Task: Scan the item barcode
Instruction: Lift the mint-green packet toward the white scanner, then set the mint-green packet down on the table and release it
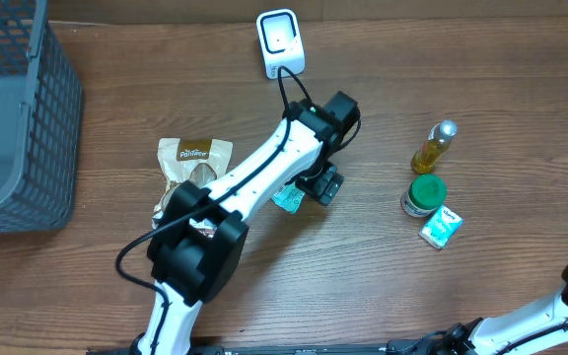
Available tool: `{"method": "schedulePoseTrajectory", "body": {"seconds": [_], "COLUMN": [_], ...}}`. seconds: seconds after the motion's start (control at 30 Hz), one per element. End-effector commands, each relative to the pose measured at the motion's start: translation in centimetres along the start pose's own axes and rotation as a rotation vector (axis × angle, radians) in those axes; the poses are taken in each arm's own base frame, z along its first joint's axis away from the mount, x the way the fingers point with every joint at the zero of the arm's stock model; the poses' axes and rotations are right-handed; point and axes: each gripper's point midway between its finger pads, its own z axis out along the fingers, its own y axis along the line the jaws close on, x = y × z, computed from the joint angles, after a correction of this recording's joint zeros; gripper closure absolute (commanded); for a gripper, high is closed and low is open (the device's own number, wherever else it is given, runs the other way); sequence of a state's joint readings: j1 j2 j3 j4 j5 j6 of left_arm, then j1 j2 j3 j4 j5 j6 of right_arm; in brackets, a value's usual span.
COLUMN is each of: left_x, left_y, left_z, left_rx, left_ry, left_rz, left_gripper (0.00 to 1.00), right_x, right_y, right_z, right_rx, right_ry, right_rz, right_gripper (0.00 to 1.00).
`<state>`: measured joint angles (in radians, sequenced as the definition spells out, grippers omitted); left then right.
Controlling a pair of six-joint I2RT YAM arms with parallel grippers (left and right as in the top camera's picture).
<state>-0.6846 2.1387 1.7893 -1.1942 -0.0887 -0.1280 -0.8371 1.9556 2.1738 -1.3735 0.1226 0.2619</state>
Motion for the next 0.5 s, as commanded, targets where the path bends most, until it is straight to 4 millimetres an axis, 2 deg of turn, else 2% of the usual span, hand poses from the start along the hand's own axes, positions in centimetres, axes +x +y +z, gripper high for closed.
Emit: {"method": "schedulePoseTrajectory", "body": {"seconds": [0.0,0.13,0.23,0.33,0.47], "left_x": [-2.3,-2.8,-2.4,-1.7,-1.0], "left_y": [1.2,2.5,4.3,6.3,7.4], "left_z": [-7.4,-11.5,-13.7,-15.0,-15.3], "left_rx": [0.035,0.066,0.072,0.086,0.198], "left_ry": [-0.189,-0.287,-0.335,-0.351,-0.335], "left_rz": [-0.049,-0.085,-0.171,-0.246,-0.282], "left_gripper": [0.00,0.00,0.01,0.00,0.00], "right_x": [-0.5,-0.5,-0.5,-0.5,-0.5], "right_y": [-0.1,-0.1,-0.1,-0.1,-0.1], "right_z": [-0.9,-0.9,-0.9,-0.9,-0.9], "right_rx": [-0.002,-0.002,-0.002,-0.002,-0.002], "right_ry": [-0.027,-0.027,-0.027,-0.027,-0.027], "right_rz": [0.003,0.003,0.003,0.003,0.003], "right_gripper": [0.00,0.00,0.00,0.00,0.00]}}
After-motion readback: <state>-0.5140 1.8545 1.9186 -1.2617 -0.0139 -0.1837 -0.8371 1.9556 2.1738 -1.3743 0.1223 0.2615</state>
